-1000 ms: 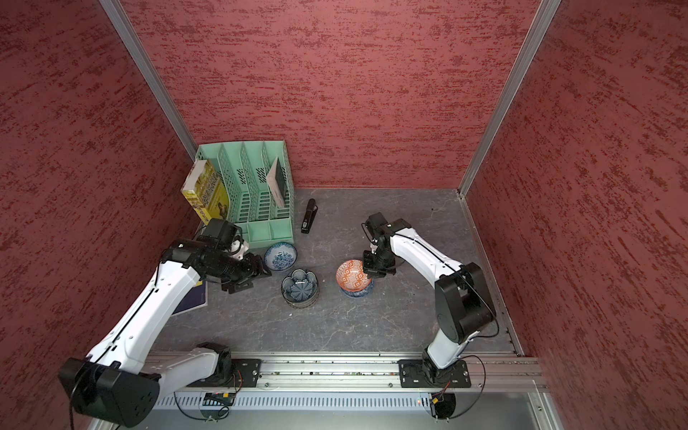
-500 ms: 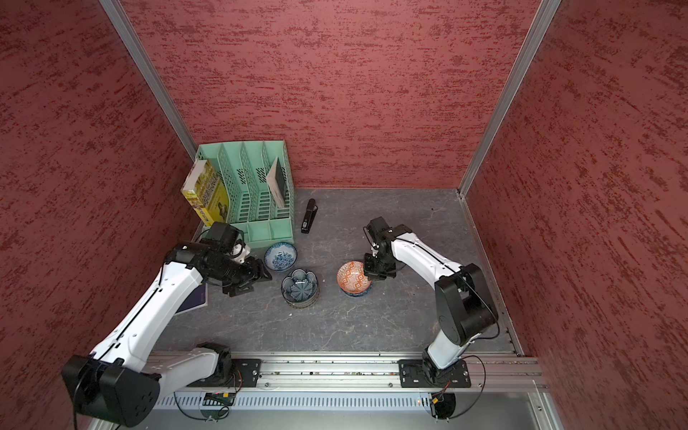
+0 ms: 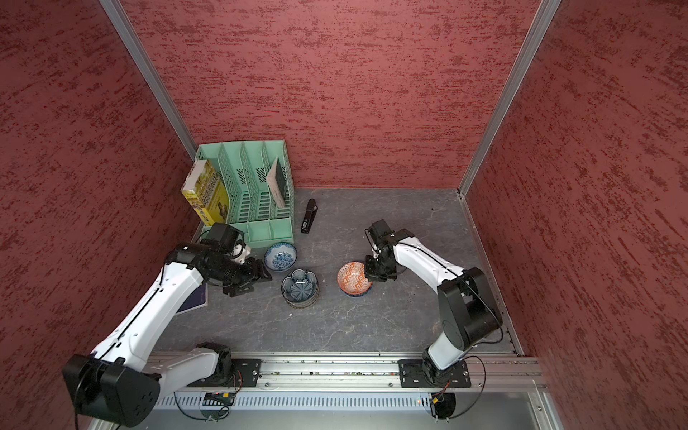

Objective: Stack the bowls
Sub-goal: Place the bowl on the bowl.

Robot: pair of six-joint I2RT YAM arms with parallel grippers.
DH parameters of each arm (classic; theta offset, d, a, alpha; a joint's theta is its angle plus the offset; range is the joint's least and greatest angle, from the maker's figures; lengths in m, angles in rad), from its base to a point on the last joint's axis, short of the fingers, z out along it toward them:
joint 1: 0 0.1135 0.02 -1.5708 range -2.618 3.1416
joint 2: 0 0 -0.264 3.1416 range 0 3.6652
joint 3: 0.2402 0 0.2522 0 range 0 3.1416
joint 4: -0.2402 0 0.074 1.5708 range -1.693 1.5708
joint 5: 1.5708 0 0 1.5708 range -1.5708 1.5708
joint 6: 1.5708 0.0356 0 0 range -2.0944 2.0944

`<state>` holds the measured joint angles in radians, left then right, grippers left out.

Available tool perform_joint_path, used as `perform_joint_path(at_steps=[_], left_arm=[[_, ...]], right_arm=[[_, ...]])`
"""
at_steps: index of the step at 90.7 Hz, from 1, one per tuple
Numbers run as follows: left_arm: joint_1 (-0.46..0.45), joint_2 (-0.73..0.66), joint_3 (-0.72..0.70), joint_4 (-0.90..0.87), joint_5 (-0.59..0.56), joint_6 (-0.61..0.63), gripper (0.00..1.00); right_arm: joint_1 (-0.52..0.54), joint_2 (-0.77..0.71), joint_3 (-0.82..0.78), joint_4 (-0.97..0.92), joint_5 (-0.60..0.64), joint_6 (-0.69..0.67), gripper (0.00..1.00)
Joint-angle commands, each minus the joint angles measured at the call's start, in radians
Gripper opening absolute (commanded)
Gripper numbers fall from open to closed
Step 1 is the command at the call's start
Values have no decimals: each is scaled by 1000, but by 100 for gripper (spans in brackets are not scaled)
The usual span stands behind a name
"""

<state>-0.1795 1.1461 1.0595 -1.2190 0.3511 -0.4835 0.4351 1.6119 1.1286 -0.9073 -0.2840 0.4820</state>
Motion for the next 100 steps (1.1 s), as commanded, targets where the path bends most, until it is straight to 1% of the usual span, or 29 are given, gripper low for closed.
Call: perform_joint_path(at_steps=[1, 44, 54, 71, 81, 100], left_arm=[[11, -1, -17, 20, 0, 23, 70], [11, -2, -29, 26, 5, 24, 70], [11, 1, -30, 28, 5, 25, 70], [11, 2, -33, 31, 6, 24, 70], [12, -1, -35, 31, 1, 24, 70], [18, 0, -31, 41, 2, 20, 71]], right_arm=[[-10, -35, -9, 42, -2, -2, 0], [-12, -40, -45, 65, 1, -5, 0], [-13, -37, -51, 70, 6, -6, 2], [-12, -34, -48, 65, -3, -6, 8], [-12, -34, -44, 62, -13, -8, 15], [-12, -39, -41, 52, -16, -9, 19]])
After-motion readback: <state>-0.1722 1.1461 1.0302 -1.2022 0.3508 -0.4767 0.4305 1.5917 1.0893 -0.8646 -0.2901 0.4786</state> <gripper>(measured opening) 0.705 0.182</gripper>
